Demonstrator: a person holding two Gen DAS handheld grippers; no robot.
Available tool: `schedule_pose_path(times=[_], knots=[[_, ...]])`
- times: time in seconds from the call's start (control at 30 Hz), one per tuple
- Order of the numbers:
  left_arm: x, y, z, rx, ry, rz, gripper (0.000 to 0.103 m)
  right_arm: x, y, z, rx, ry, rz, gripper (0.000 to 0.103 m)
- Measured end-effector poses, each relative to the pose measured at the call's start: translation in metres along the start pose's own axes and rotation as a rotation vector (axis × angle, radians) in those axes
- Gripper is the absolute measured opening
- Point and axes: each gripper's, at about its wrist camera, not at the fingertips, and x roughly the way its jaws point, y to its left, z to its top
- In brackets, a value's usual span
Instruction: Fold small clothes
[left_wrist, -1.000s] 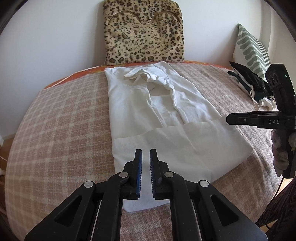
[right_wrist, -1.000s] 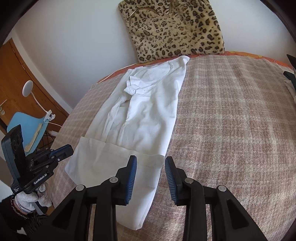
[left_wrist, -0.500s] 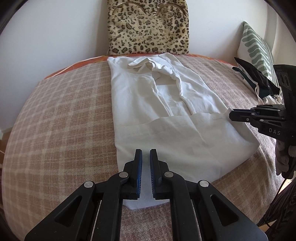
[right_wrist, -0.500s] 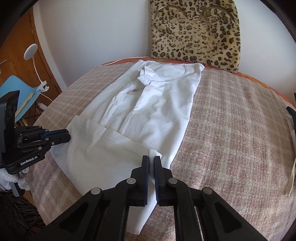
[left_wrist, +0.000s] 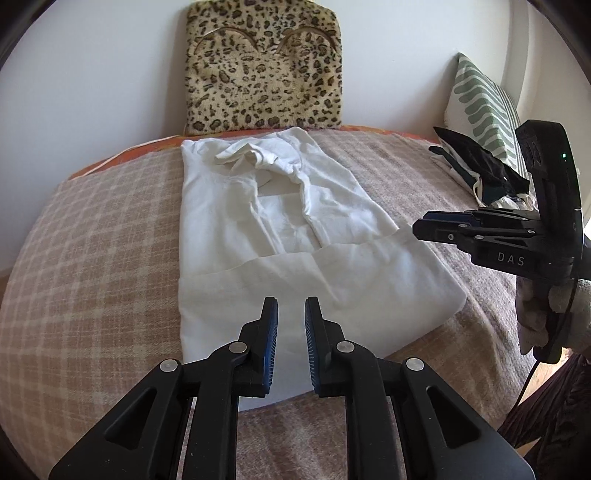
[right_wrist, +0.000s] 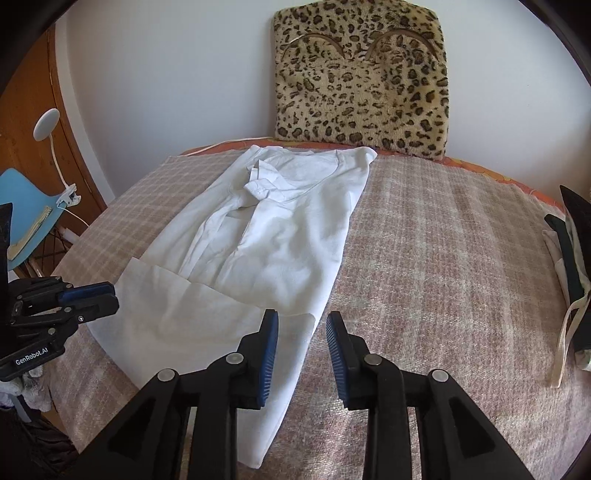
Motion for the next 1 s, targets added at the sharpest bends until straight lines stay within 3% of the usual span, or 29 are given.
schedule_pose_path(times=[0.1, 0.23, 0.3, 0.4, 0.5, 0.67, 0.77, 0.83, 0.87, 1.0], knots=[[0.01, -0.02, -0.002, 0.075, 0.019, -0.006, 0.013, -0.007, 0.021, -0.011, -0.029, 0.022, 0.097, 0.029], [0.026, -0.021, -0.011, 0.087, 0.077, 0.044, 0.017, 0.006, 0.04, -0.03, -0.138, 0.095, 0.067, 0.021], [0.024, -0.01, -0.015, 0.051, 0.076, 0.048, 0.024, 0.006, 0.03, -0.038, -0.111, 0.119, 0.066, 0.021], [0.018, 0.011, -0.02, 0.006, 0.073, 0.084, 0.024, -0.003, 0.008, -0.046, -0.055, 0.121, 0.079, 0.02], [0.014, 0.029, -0.024, -0.029, 0.078, 0.128, 0.024, -0.011, -0.009, -0.051, -0.024, 0.13, 0.039, 0.024], [0.004, 0.057, -0.015, -0.105, 0.071, 0.17, 0.024, -0.022, -0.035, -0.04, 0.06, 0.093, 0.045, 0.026], [-0.008, 0.072, 0.001, -0.131, 0.029, 0.158, 0.029, -0.027, -0.043, -0.024, 0.096, 0.056, 0.063, 0.034], [-0.016, 0.085, 0.014, -0.159, -0.013, 0.13, 0.047, -0.027, -0.046, -0.012, 0.101, 0.033, 0.066, 0.042], [-0.018, 0.092, 0.02, -0.179, -0.028, 0.109, 0.052, -0.026, -0.047, -0.006, 0.101, 0.027, 0.068, 0.044], [-0.013, 0.124, 0.047, -0.237, -0.04, 0.041, 0.055, -0.016, -0.056, 0.014, 0.124, -0.002, 0.062, 0.05]])
